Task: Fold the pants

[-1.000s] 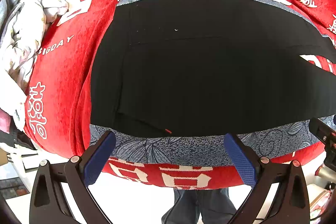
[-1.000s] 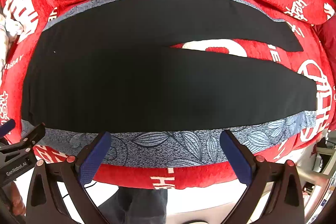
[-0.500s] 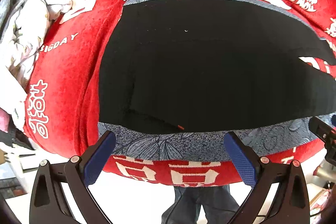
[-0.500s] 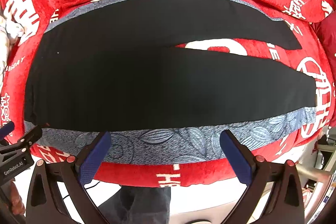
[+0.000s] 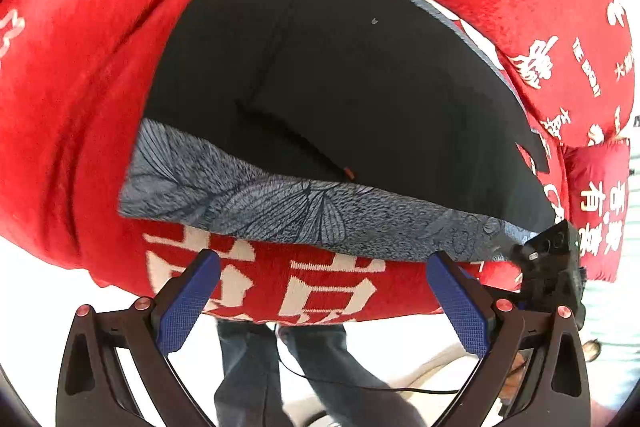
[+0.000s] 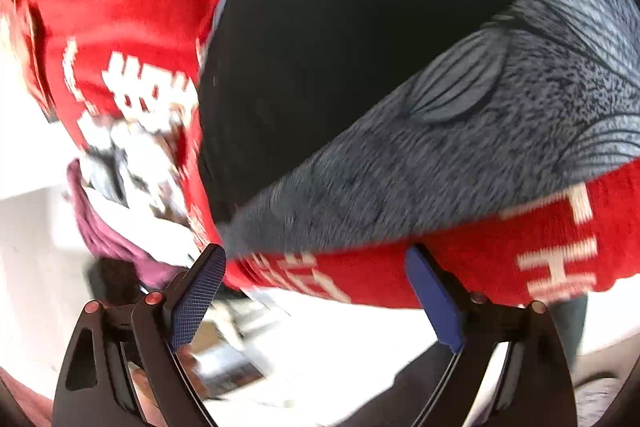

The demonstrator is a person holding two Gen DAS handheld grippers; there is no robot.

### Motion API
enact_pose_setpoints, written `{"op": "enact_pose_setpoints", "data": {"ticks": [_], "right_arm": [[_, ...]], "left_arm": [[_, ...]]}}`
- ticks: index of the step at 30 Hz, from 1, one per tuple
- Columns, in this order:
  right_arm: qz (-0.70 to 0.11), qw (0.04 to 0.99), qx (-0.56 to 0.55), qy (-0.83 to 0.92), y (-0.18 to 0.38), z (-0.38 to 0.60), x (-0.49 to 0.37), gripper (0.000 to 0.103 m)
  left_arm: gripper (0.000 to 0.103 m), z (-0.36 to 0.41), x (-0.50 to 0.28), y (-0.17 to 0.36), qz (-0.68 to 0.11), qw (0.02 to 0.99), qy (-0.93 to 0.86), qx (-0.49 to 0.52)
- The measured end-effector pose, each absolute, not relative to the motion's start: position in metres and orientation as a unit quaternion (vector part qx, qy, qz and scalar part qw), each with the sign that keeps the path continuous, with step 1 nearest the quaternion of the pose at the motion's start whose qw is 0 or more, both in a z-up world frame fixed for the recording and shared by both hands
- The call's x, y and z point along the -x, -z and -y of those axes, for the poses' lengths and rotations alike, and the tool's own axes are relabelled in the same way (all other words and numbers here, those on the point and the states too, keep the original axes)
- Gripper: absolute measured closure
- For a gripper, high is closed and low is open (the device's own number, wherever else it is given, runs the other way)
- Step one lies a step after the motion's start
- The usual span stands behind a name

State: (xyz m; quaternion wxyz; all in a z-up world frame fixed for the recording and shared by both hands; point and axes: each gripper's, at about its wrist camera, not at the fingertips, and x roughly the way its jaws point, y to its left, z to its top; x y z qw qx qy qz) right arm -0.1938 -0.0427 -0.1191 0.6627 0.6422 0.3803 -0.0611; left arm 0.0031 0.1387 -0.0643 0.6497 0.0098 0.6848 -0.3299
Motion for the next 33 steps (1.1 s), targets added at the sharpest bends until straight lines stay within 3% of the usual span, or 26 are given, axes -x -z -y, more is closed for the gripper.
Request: {"op": "enact_pose_setpoints", "data": {"ticks": [4, 10, 11, 12, 13, 18, 24, 25, 26, 27, 29, 33], "right_arm": [[-0.322, 0.668, -0.67, 0.035, 0.127, 0.043, 0.196, 0.01], [-0.296, 0.654, -0.696, 0.01, 0.117, 0.03, 0.152, 0.013], [-0.3, 0.647, -0.701, 0.003, 0.119, 0.025, 0.139, 0.035], [-0.309, 0.636, -0.707, -0.006, 0.118, 0.023, 0.129, 0.079], [-0.323, 0.623, -0.712, -0.011, 0.124, 0.02, 0.12, 0.095], [-0.292, 0.63, -0.719, -0.042, 0.1, 0.014, 0.121, 0.095], [-0.33, 0.637, -0.693, -0.079, 0.094, 0.006, 0.118, 0.095], [-0.339, 0.637, -0.688, -0.078, 0.097, 0.004, 0.118, 0.095], [-0.347, 0.635, -0.686, -0.075, 0.101, 0.003, 0.118, 0.095], [-0.351, 0.634, -0.685, -0.074, 0.103, 0.003, 0.119, 0.095], [-0.366, 0.639, -0.673, -0.068, 0.104, 0.002, 0.123, 0.095], [-0.385, 0.649, -0.657, -0.007, 0.11, 0.021, 0.148, 0.089]], "left_arm": [[0.0, -0.136, 0.001, 0.078, -0.693, 0.64, 0.329, 0.033], [0.0, -0.141, 0.002, 0.079, -0.697, 0.63, 0.334, 0.078], [0.0, -0.144, 0.001, 0.077, -0.696, 0.63, 0.334, 0.085], [0.0, -0.148, -0.002, 0.076, -0.695, 0.629, 0.334, 0.096], [0.0, -0.149, -0.003, 0.075, -0.695, 0.628, 0.334, 0.109], [0.0, -0.149, -0.015, 0.075, -0.682, 0.612, 0.342, 0.207], [0.0, -0.136, -0.029, 0.092, -0.674, 0.638, 0.301, 0.222], [0.006, -0.138, -0.032, 0.091, -0.669, 0.649, 0.292, 0.216], [0.025, -0.139, -0.036, 0.091, -0.667, 0.661, 0.28, 0.199], [0.035, -0.144, -0.041, 0.093, -0.669, 0.664, 0.277, 0.186], [0.066, -0.15, -0.044, 0.097, -0.674, 0.667, 0.273, 0.163], [0.072, -0.149, -0.039, 0.095, -0.68, 0.665, 0.283, 0.122]]}}
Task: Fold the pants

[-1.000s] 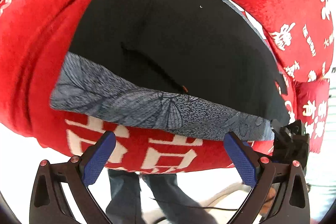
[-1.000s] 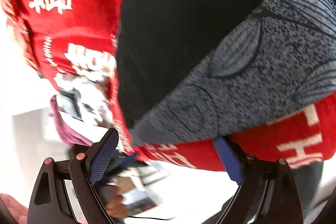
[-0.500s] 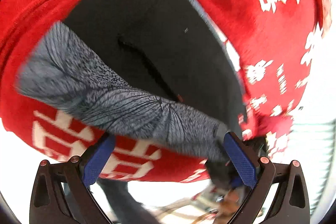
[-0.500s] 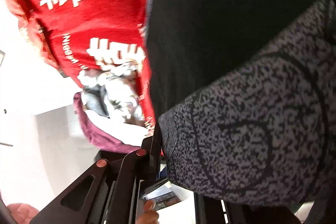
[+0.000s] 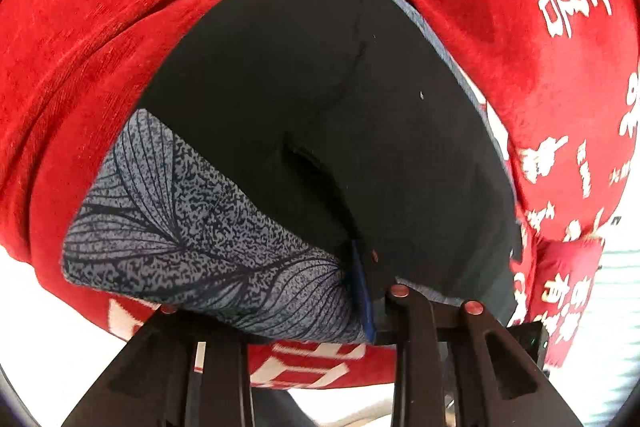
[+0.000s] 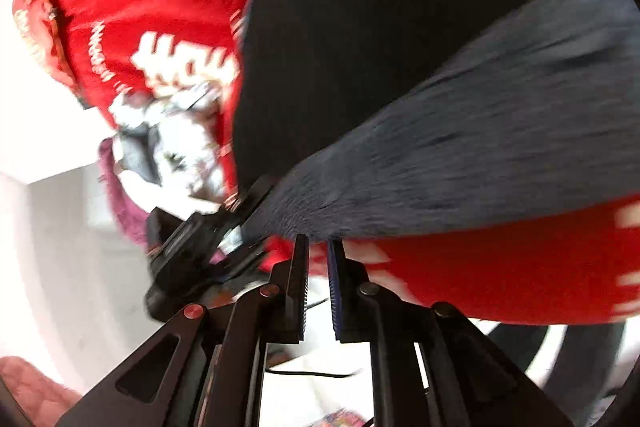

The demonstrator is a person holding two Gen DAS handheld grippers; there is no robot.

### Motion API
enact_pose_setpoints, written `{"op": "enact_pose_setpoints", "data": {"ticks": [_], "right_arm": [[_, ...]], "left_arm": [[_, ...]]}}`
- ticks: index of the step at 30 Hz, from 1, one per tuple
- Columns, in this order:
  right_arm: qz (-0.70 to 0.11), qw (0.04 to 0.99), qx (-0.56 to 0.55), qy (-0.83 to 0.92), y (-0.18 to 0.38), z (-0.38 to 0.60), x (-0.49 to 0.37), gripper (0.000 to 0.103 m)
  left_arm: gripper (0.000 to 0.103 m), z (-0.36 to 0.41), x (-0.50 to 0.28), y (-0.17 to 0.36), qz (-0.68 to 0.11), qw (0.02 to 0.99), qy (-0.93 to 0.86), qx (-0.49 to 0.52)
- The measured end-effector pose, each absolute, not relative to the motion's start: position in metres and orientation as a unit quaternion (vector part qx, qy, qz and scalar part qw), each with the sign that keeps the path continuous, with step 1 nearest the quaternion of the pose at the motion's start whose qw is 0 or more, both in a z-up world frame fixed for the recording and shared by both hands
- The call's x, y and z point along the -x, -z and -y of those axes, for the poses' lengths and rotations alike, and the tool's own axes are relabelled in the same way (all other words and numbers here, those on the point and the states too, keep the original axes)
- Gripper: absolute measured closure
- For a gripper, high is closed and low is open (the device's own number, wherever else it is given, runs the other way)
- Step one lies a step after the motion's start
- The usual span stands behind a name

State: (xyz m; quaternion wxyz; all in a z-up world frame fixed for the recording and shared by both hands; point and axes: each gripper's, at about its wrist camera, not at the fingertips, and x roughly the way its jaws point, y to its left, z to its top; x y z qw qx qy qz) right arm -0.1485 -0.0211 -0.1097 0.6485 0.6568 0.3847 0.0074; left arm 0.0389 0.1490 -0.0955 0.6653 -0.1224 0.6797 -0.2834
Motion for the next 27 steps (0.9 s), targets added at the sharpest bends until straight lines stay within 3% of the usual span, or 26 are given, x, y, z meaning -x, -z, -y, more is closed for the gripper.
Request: {"op": "enact_pose_setpoints", "data": {"ticks": [1, 4, 12, 13, 15, 22, 27], "right_arm": [[-0.381, 0.655, -0.653, 0.018, 0.11, 0.031, 0.163, 0.088], [-0.355, 0.654, -0.663, 0.08, 0.115, 0.058, 0.206, 0.07], [-0.198, 0.608, -0.761, 0.107, 0.137, 0.08, 0.249, 0.068], [-0.187, 0.598, -0.772, 0.106, 0.139, 0.08, 0.247, 0.069], [-0.184, 0.581, -0.784, 0.115, 0.136, 0.082, 0.243, 0.096], [-0.26, 0.671, -0.69, 0.082, 0.043, 0.124, 0.212, 0.096], [-0.303, 0.708, -0.637, 0.034, -0.006, 0.19, 0.144, 0.096]], "left_arm": [[0.072, -0.149, -0.036, 0.093, -0.68, 0.665, 0.287, 0.113], [0.072, -0.144, -0.037, 0.091, -0.682, 0.661, 0.298, 0.096], [0.072, -0.131, -0.041, 0.094, -0.693, 0.65, 0.302, 0.08], [0.072, -0.131, -0.041, 0.093, -0.694, 0.649, 0.301, 0.081], [0.072, -0.132, -0.044, 0.088, -0.693, 0.649, 0.301, 0.088], [0.072, -0.119, -0.059, 0.033, -0.661, 0.674, 0.307, 0.115], [0.072, -0.076, -0.107, -0.013, -0.603, 0.725, 0.307, 0.132]]}}
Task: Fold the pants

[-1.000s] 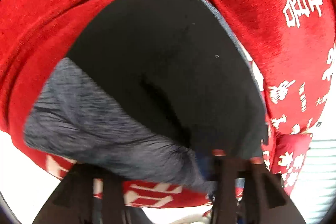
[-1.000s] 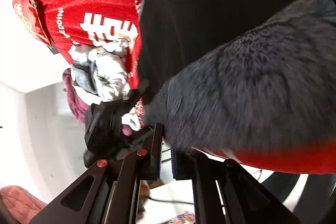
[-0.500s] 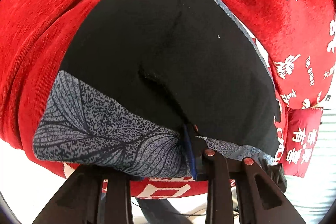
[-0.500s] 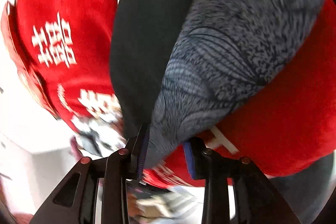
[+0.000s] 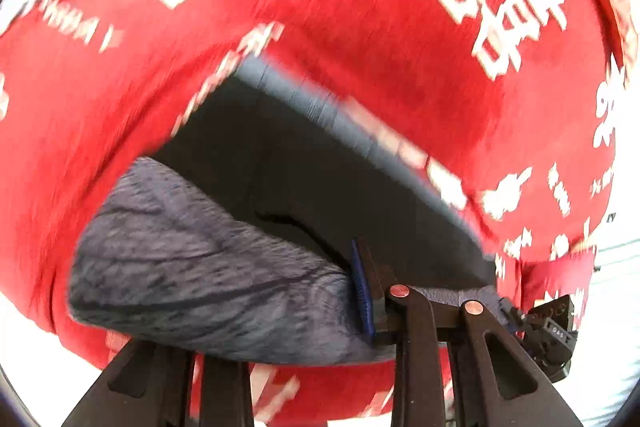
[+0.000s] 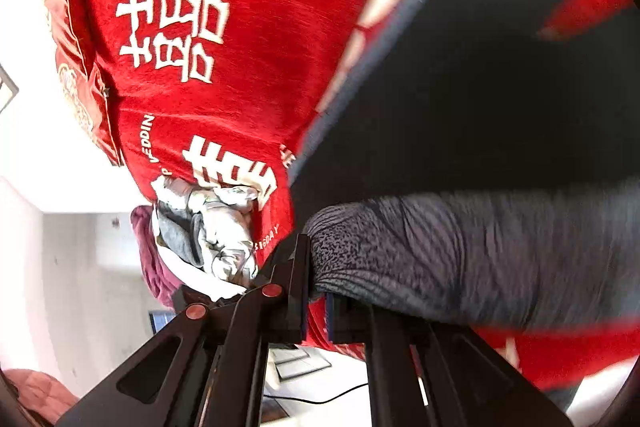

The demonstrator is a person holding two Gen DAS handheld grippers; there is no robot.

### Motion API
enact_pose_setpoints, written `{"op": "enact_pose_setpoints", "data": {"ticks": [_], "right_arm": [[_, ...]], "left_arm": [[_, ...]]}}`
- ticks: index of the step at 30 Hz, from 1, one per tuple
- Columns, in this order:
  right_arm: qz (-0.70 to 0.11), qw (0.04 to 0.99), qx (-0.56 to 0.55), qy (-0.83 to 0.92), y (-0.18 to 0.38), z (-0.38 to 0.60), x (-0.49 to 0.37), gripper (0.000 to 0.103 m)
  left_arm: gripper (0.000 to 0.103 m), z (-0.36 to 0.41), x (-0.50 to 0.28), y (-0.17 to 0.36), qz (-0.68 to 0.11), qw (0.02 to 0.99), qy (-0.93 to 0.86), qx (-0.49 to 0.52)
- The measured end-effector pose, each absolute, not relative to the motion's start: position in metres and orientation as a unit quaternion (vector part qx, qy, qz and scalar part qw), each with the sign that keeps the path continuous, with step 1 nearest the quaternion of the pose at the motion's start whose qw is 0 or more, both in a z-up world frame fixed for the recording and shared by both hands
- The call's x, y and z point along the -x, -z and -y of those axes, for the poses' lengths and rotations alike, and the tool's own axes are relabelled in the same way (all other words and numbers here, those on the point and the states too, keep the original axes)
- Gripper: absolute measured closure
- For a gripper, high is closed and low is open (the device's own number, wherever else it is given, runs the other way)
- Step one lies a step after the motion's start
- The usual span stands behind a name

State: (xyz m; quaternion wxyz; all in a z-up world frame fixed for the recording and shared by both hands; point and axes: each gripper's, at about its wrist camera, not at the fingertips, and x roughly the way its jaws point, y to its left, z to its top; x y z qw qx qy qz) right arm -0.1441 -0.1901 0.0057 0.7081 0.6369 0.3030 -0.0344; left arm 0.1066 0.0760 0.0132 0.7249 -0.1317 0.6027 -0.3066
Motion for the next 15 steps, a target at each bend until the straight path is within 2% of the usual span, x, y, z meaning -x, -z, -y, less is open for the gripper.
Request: {"op": "enact_pose_setpoints", "data": {"ticks": [4, 6, 7, 8, 11, 15], "right_arm": [[-0.357, 0.706, -0.611, 0.018, -0.003, 0.25, 0.072, 0.096], [-0.382, 0.701, -0.602, 0.021, 0.015, 0.272, 0.05, 0.096], [-0.394, 0.697, -0.599, 0.025, 0.027, 0.283, 0.035, 0.095], [-0.405, 0.692, -0.596, 0.031, 0.04, 0.293, 0.021, 0.094], [-0.427, 0.678, -0.596, 0.051, 0.081, 0.315, -0.005, 0.091], [-0.421, 0.656, -0.623, 0.064, 0.114, 0.322, -0.008, 0.087]], "left_arm": [[0.071, -0.026, -0.156, -0.005, -0.574, 0.763, 0.283, 0.095], [0.057, 0.0, -0.176, 0.018, -0.571, 0.779, 0.253, 0.053], [0.041, 0.011, -0.185, 0.032, -0.568, 0.789, 0.229, 0.034], [0.037, 0.02, -0.195, 0.048, -0.569, 0.796, 0.208, 0.023], [0.037, 0.035, -0.215, 0.083, -0.592, 0.789, 0.167, 0.018], [0.037, 0.039, -0.222, 0.073, -0.585, 0.798, 0.147, -0.002]]}}
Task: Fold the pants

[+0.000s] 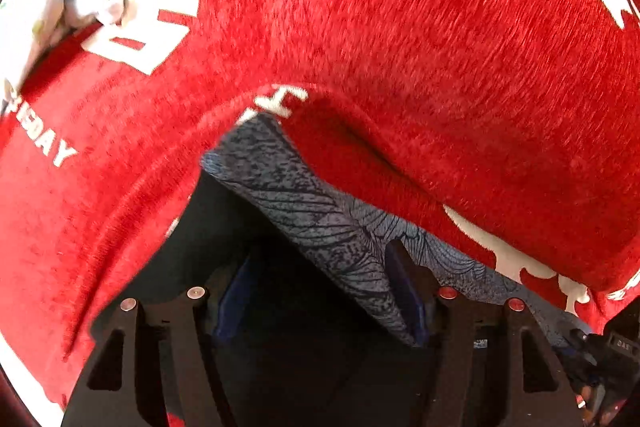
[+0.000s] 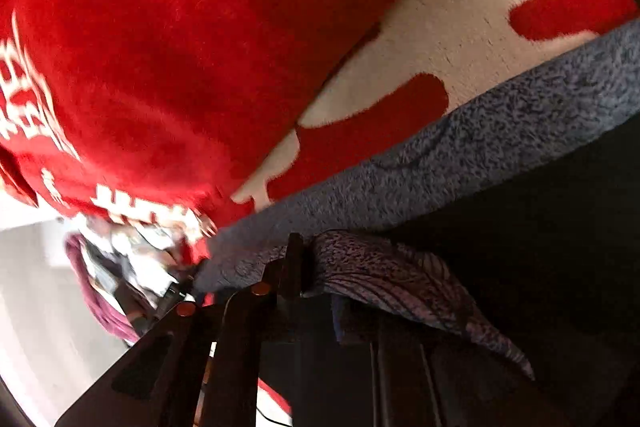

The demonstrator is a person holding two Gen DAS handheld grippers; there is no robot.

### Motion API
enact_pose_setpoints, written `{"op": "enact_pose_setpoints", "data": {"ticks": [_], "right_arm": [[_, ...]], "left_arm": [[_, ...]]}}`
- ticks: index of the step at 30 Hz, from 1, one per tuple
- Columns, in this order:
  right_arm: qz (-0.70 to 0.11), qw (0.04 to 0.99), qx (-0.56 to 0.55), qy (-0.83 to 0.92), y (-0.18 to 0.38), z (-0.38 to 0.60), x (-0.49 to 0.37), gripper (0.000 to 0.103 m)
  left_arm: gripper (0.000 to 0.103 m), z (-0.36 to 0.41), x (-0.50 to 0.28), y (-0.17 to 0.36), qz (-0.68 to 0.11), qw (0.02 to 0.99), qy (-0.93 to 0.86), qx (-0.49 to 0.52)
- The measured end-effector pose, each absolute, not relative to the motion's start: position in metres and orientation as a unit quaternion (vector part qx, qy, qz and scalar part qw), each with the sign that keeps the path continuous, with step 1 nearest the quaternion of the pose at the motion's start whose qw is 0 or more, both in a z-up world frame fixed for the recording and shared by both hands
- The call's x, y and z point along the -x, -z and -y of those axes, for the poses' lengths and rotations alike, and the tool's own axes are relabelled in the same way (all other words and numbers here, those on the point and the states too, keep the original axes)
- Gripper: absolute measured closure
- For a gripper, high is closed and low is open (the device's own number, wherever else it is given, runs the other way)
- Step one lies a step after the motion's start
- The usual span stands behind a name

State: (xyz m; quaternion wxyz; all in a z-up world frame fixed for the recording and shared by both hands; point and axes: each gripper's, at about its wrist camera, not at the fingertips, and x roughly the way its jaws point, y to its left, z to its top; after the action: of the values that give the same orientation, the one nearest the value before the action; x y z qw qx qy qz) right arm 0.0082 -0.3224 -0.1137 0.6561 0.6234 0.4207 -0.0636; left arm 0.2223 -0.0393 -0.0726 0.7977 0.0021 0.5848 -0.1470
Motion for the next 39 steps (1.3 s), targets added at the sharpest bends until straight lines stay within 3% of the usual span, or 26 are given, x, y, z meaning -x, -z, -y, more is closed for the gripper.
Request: {"op": "enact_pose_setpoints", "data": {"ticks": [1, 3, 5, 10, 15, 23, 28, 31, 34, 37, 39], "right_arm": [[-0.419, 0.655, -0.626, 0.057, 0.113, 0.323, -0.005, 0.083], [-0.411, 0.666, -0.622, 0.03, 0.102, 0.322, -0.005, 0.046], [-0.408, 0.685, -0.603, 0.008, 0.08, 0.32, -0.008, 0.02], [-0.416, 0.721, -0.555, -0.008, 0.03, 0.316, 0.024, 0.019], [-0.416, 0.729, -0.541, 0.055, 0.011, 0.319, 0.113, 0.019], [-0.384, 0.634, -0.625, 0.244, 0.036, 0.276, 0.342, 0.019], [-0.348, 0.564, -0.677, 0.32, 0.07, 0.224, 0.441, 0.019], [-0.321, 0.553, -0.703, 0.309, 0.089, 0.208, 0.457, 0.02], [-0.295, 0.556, -0.732, 0.261, 0.109, 0.205, 0.45, 0.034], [-0.287, 0.55, -0.752, 0.224, 0.121, 0.207, 0.435, 0.084], [-0.268, 0.551, -0.764, 0.202, 0.112, 0.218, 0.433, 0.088]], "left_arm": [[0.037, 0.035, -0.222, 0.064, -0.582, 0.8, 0.145, 0.002], [0.037, 0.027, -0.22, 0.048, -0.58, 0.803, 0.137, 0.0], [0.037, 0.023, -0.211, 0.033, -0.577, 0.805, 0.135, -0.017], [0.037, 0.029, -0.173, 0.007, -0.582, 0.797, 0.15, -0.062], [0.037, 0.082, -0.103, 0.024, -0.633, 0.719, 0.27, -0.097], [0.037, 0.188, 0.04, 0.058, -0.657, 0.572, 0.477, -0.117], [0.037, 0.215, 0.093, 0.067, -0.656, 0.538, 0.508, -0.15], [0.037, 0.223, 0.108, 0.074, -0.661, 0.524, 0.514, -0.155], [0.037, 0.232, 0.118, 0.085, -0.667, 0.516, 0.512, -0.166], [0.039, 0.237, 0.125, 0.081, -0.66, 0.523, 0.513, -0.165], [0.042, 0.246, 0.128, 0.07, -0.662, 0.521, 0.516, -0.156]]}}
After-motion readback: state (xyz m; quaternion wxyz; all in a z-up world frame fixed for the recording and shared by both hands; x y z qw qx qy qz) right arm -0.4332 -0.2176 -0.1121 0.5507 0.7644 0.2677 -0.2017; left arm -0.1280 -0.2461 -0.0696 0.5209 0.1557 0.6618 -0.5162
